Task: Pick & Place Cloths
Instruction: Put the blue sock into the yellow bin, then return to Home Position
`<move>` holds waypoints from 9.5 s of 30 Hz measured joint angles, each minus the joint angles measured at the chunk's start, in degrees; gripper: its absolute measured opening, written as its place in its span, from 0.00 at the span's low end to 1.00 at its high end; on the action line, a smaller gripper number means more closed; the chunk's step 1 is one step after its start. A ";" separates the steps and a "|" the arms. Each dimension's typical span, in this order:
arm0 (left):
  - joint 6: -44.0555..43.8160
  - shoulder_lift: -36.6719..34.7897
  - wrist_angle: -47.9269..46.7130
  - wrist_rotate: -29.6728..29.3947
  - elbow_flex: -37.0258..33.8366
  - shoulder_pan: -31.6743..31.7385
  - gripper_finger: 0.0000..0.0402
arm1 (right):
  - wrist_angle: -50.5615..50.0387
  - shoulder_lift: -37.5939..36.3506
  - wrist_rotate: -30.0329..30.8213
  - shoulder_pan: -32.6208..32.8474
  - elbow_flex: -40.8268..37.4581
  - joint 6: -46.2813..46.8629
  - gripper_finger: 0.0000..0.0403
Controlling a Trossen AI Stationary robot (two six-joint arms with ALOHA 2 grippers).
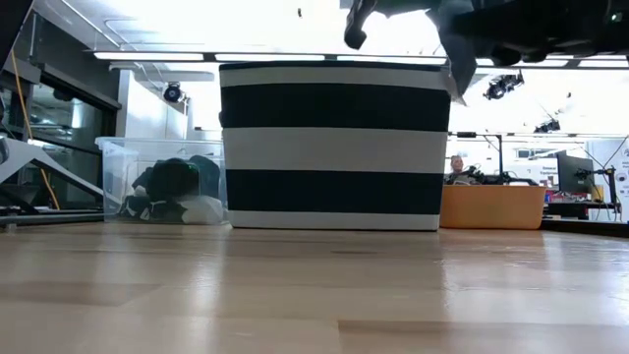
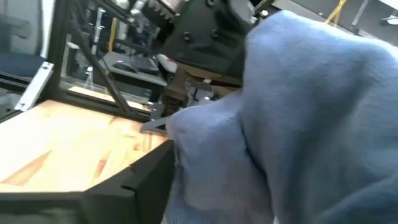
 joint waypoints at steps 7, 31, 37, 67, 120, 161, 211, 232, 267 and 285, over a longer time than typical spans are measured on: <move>-0.35 0.00 -1.53 0.13 0.00 0.00 0.00 | 0.50 0.00 1.25 0.03 0.00 0.04 0.33; 9.17 -0.02 -9.73 2.10 0.07 0.00 0.42 | -0.17 -0.34 11.08 0.07 -0.06 10.18 0.01; 12.23 -0.55 -11.97 2.40 0.02 -0.04 0.62 | -0.83 -1.37 17.07 0.07 -0.07 12.46 0.01; 9.33 -12.77 -54.87 -0.92 0.03 -0.07 0.70 | 2.01 -7.53 56.13 -9.31 14.51 -19.39 0.01; 24.14 -13.33 -46.55 20.03 -0.04 -0.06 0.70 | -7.23 -10.08 29.62 -32.41 14.58 -8.77 0.01; 24.39 -27.62 -33.26 17.34 -17.88 0.00 0.70 | -81.90 11.21 -7.61 -78.67 35.06 42.91 0.01; 15.42 -72.41 4.42 14.04 -75.35 -0.06 0.70 | -82.52 22.78 -26.59 -83.21 35.04 49.07 0.49; 15.04 -73.64 4.64 13.92 -75.82 -0.07 0.70 | -88.12 8.85 -22.43 -83.14 35.04 48.39 0.53; 18.10 -90.97 -14.02 10.91 -75.73 -0.04 0.70 | -64.11 -31.77 -47.79 -41.05 17.30 35.27 0.14; 19.17 -93.40 -1.33 8.75 -84.09 -0.04 0.70 | -29.18 -34.95 -38.57 -32.17 -7.06 39.69 0.14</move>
